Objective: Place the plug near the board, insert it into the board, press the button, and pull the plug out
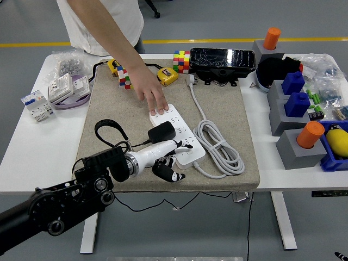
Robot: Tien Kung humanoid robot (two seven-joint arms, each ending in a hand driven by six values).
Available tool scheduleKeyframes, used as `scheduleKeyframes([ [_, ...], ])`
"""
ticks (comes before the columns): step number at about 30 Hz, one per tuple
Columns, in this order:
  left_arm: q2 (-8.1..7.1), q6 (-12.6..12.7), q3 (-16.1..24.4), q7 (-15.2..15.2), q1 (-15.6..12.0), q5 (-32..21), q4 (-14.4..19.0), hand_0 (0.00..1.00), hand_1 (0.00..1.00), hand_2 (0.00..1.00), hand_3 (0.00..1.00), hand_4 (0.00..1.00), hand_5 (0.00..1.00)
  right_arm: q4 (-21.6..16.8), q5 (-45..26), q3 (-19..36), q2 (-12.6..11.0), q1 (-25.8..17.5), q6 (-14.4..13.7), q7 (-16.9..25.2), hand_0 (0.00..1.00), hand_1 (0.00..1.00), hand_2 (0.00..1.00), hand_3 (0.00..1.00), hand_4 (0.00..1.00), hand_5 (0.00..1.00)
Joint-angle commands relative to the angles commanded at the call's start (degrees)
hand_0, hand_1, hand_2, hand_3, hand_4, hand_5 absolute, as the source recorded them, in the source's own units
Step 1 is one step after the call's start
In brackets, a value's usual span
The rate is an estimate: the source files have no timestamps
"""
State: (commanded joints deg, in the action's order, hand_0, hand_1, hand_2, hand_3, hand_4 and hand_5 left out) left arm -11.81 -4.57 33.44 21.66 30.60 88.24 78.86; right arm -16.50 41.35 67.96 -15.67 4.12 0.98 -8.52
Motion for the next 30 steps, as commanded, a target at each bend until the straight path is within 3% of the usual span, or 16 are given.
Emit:
scheduleKeyframes([
  [19,0.29,-1.6,-0.8,1.7,0.1,0.0,-2.5,0.087,0.068,0.127,0.88,0.752,0.098,0.0,0.0,0.1,0.0,0.0,0.0,0.0,0.574,0.63,0.601,0.536,0.88,0.411],
  [20,0.3,-1.5,-0.8,1.7,0.1,0.0,-2.4,0.087,0.068,0.127,0.755,0.747,0.106,0.0,0.0,0.1,0.0,-0.1,0.0,0.0,0.573,0.63,0.601,0.536,0.88,0.411],
  [21,0.3,-1.3,-0.5,1.6,0.0,0.0,-2.1,0.087,0.068,0.127,0.755,0.747,0.106,0.0,0.0,0.1,0.0,-0.1,0.0,0.0,0.573,0.63,0.601,0.536,0.88,0.411],
  [25,0.39,1.8,0.8,-2.9,-0.3,-1.0,-1.5,0.087,0.068,0.127,0.755,0.747,0.106,0.0,0.0,0.1,0.0,-0.1,-0.1,0.0,0.573,0.63,0.601,0.536,0.88,0.411],
  [26,0.41,3.2,1.1,-4.9,-0.3,-1.7,-1.6,0.179,0.138,0.24,0.611,0.757,0.141,0.0,0.0,0.1,0.0,-0.1,0.0,0.0,0.573,0.63,0.602,0.536,0.88,0.411],
  [30,0.54,11.2,1.6,-14.2,0.0,-4.7,-2.8,0.179,0.138,0.24,0.611,0.757,0.141,0.0,0.0,0.1,0.0,0.0,-0.1,0.1,0.573,0.63,0.602,0.536,0.88,0.411],
])
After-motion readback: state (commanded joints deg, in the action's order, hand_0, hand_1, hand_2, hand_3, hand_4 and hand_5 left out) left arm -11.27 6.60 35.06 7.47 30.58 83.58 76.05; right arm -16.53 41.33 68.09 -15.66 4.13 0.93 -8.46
